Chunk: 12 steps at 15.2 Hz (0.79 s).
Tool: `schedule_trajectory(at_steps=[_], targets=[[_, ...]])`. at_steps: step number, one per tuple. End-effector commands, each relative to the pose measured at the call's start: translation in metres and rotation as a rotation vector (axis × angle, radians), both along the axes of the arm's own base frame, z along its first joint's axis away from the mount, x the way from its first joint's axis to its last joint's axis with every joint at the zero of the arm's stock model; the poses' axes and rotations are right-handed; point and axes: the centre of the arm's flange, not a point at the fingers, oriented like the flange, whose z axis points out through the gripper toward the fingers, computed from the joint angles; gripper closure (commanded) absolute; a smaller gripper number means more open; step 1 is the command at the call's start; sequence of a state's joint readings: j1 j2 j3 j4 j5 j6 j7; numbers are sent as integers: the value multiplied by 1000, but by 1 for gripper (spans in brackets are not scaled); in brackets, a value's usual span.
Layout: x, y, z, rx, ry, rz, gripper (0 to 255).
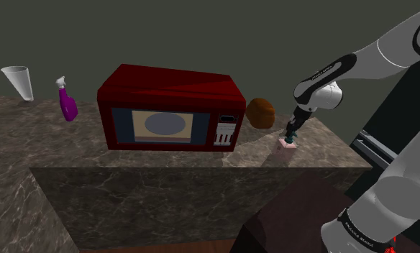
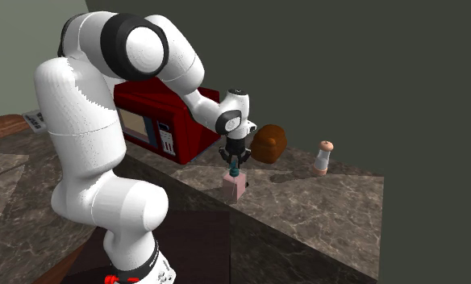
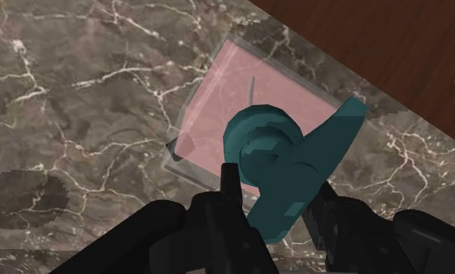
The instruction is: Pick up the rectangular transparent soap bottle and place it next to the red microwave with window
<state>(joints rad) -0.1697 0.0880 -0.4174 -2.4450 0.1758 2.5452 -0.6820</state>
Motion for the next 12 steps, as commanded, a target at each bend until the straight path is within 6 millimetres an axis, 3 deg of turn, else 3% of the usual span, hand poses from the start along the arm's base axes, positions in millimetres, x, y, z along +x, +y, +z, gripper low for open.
schedule_trajectory(at_steps=[1,4,12], targets=[[0,0,0,0,1,0,255],[0,0,0,0,1,0,255],[0,0,42,0,1,0,255]])
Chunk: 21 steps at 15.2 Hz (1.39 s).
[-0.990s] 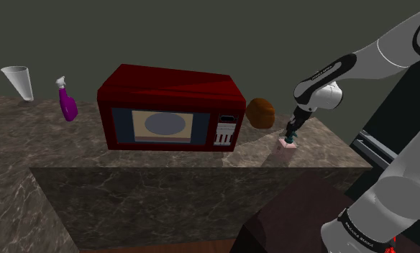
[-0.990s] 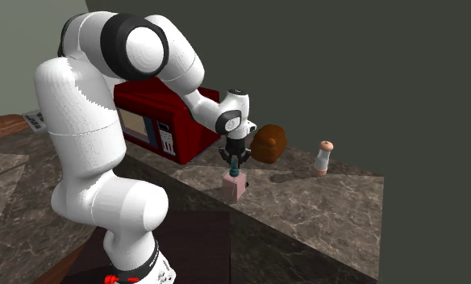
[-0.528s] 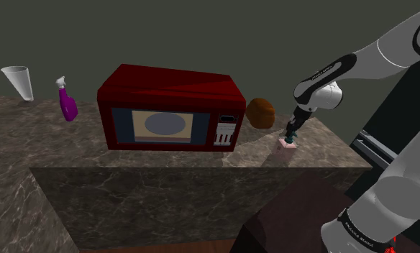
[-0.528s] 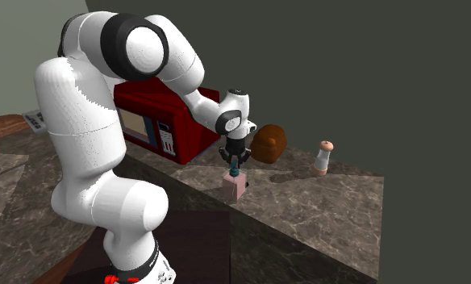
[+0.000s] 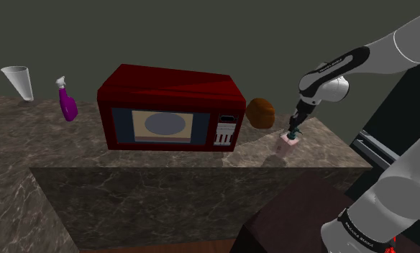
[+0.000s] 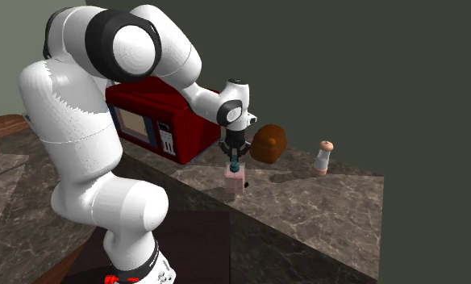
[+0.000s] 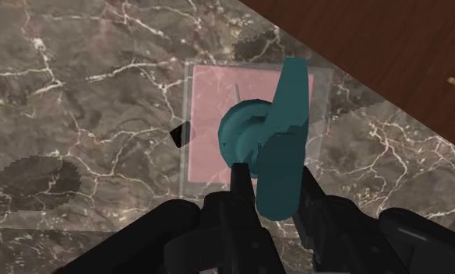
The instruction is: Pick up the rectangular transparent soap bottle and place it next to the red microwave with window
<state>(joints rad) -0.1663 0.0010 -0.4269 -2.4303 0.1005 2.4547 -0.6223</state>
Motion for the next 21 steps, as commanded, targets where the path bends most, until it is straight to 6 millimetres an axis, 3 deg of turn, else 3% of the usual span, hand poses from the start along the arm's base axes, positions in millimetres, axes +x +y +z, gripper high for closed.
schedule_trajectory(at_steps=[1,21], targets=[[0,-1,11,0,0,0,255],[0,-1,117,0,0,0,255]])
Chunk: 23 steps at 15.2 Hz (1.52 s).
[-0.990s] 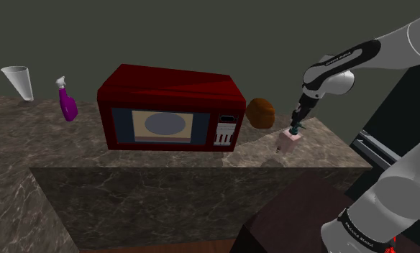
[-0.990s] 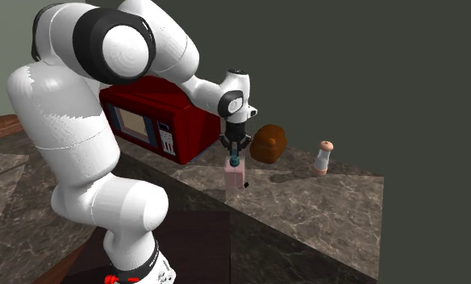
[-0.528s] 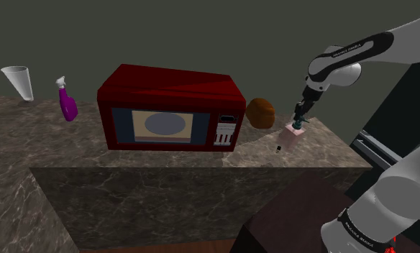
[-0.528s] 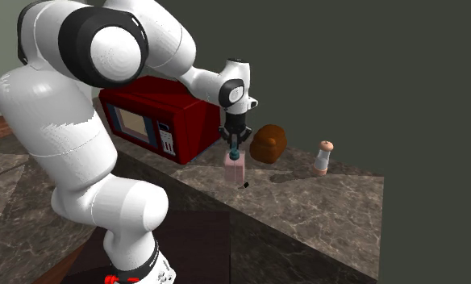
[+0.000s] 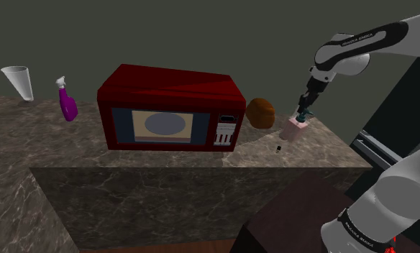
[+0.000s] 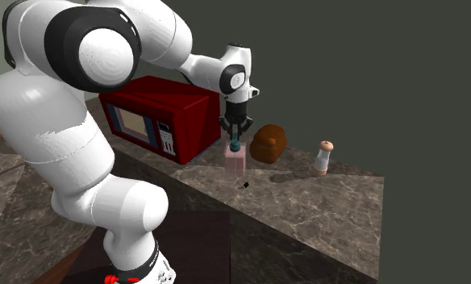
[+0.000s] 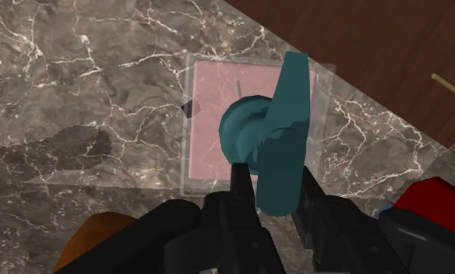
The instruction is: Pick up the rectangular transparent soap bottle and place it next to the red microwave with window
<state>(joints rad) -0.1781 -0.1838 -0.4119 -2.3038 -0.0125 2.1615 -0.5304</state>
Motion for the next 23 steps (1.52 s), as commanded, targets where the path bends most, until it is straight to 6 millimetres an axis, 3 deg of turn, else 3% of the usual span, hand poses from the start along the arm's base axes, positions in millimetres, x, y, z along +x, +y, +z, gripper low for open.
schedule_trajectory(at_steps=[1,23], targets=[[0,2,11,0,0,0,255],[0,2,127,0,0,0,255]])
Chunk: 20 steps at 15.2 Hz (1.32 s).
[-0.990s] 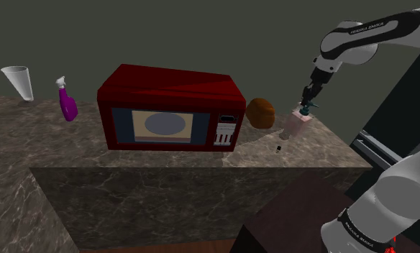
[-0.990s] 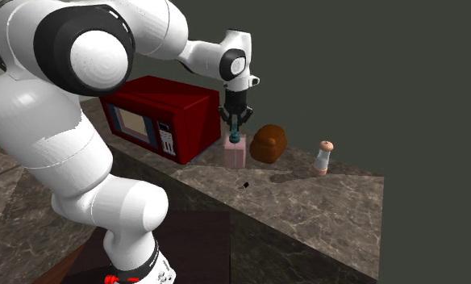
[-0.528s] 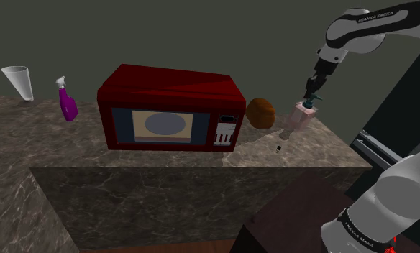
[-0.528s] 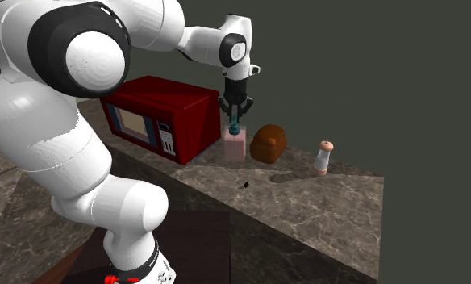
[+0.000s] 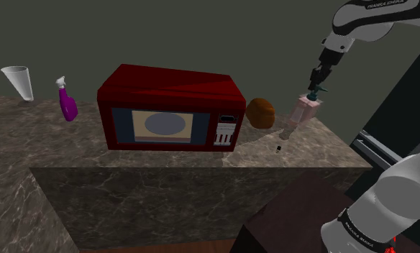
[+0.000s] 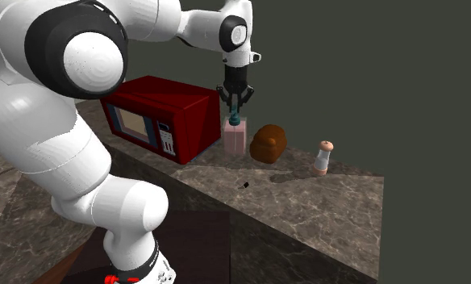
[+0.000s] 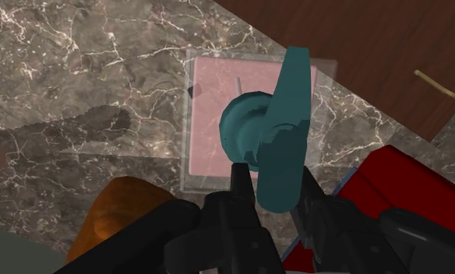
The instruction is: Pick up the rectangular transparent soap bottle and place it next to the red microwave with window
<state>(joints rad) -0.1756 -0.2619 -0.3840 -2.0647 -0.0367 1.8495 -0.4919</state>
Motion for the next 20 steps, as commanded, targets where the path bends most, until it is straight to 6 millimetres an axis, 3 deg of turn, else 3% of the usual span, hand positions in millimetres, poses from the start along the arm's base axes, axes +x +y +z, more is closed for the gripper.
schedule_trajectory(at_steps=[1,20], targets=[[-1,1,11,0,0,0,255],[-1,1,112,0,0,0,255]])
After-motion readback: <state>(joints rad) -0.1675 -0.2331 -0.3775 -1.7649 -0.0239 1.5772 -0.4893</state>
